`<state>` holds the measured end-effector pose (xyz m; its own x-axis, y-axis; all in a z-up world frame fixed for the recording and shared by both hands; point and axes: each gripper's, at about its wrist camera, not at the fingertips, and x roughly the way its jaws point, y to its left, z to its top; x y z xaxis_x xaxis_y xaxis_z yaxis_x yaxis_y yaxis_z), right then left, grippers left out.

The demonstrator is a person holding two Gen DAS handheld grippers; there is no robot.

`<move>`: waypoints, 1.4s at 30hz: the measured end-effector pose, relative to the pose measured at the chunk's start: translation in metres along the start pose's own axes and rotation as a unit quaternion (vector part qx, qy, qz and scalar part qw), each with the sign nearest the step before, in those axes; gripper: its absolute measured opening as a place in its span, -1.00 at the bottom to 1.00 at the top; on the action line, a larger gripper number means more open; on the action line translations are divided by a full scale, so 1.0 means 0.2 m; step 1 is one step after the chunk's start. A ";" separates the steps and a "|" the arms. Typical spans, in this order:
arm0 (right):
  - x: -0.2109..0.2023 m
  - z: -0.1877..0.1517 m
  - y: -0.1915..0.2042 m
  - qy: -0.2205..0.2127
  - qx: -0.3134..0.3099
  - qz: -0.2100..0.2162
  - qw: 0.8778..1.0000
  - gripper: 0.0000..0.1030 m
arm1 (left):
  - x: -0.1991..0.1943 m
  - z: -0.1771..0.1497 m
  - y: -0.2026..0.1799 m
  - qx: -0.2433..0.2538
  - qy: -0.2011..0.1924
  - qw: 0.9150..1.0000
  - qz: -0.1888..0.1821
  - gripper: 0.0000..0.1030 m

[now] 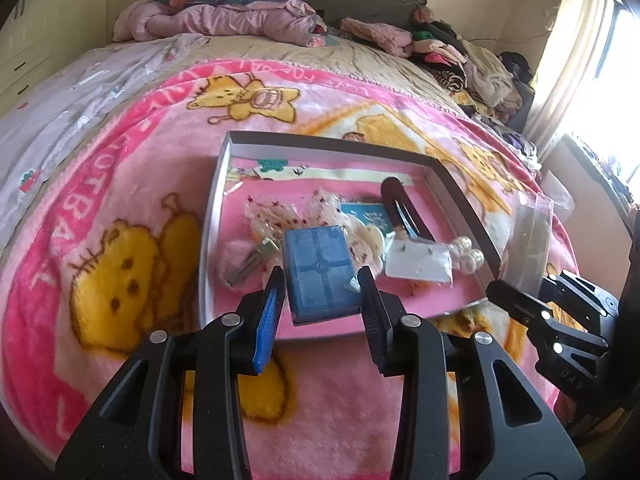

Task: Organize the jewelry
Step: 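Carry the blue box with the left tool into the box while the right tool carries the sleeve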

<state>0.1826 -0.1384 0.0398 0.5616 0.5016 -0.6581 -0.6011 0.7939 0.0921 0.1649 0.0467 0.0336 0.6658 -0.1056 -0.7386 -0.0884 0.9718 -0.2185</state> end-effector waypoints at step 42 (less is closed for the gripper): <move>0.30 -0.01 -0.17 0.065 0.025 -0.015 0.997 -0.42 | 0.29 0.03 -0.01 0.015 0.042 0.999 -0.018 -0.42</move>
<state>0.2364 -0.1354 -0.0047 0.4986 0.4313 -0.7519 -0.5539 0.8258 0.1063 0.2072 0.0406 -0.0055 0.6031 -0.1575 -0.7820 -0.0419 0.9727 -0.2283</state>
